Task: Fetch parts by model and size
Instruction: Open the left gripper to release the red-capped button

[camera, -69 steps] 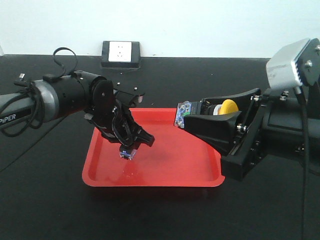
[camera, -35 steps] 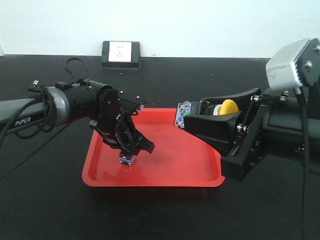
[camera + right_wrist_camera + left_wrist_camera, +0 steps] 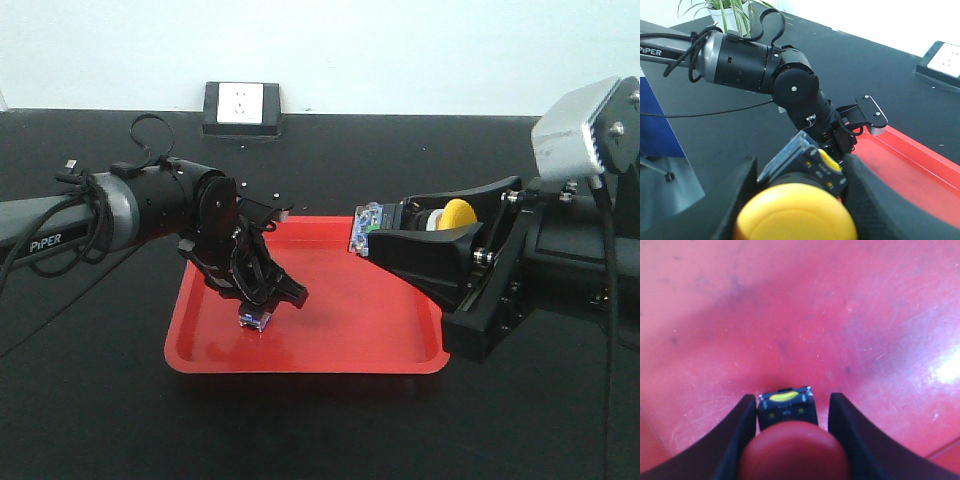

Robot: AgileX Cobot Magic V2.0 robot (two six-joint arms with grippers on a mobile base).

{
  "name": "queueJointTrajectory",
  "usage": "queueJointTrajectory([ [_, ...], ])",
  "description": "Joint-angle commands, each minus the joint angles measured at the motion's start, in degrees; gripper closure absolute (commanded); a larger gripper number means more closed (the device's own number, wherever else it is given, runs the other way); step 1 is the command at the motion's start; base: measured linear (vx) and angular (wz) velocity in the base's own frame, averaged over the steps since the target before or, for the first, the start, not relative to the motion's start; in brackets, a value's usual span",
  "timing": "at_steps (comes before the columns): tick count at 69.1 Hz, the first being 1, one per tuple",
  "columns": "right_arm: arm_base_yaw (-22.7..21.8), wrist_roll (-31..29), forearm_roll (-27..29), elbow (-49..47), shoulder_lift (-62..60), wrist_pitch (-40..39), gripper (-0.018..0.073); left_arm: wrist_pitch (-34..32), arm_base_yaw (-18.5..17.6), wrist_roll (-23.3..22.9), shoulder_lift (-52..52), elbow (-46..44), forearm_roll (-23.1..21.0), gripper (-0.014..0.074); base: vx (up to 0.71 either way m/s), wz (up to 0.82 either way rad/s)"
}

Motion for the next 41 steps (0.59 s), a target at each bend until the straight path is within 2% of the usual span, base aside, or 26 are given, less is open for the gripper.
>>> queueJointTrajectory([
  [1, -0.17, -0.52, 2.21, -1.57, -0.68, -1.57, 0.0564, 0.38, -0.24, -0.09, -2.51, -1.4, -0.36, 0.0177, 0.0, 0.0],
  [10, -0.17, -0.52, 2.21, -1.57, -0.68, -1.52, 0.0564, 1.96, -0.24, -0.23, -2.67, -2.71, -0.36, 0.0008, 0.0, 0.0],
  [17, -0.17, -0.52, 2.21, -1.57, -0.68, -1.46, 0.0564, 3.54, -0.24, -0.29, -2.67, -4.69, -0.36, -0.0065, 0.0, 0.0],
  [25, -0.17, -0.52, 2.21, -1.57, -0.68, -1.28, 0.0564, 5.62, -0.24, -0.41, -2.67, -7.11, -0.36, -0.0072, 0.0, 0.0],
  [41, -0.17, -0.52, 2.21, -1.57, -0.68, 0.27, 0.0564, 7.2, -0.24, -0.48, -4.61, -8.53, -0.25, -0.0026, 0.0, 0.0],
])
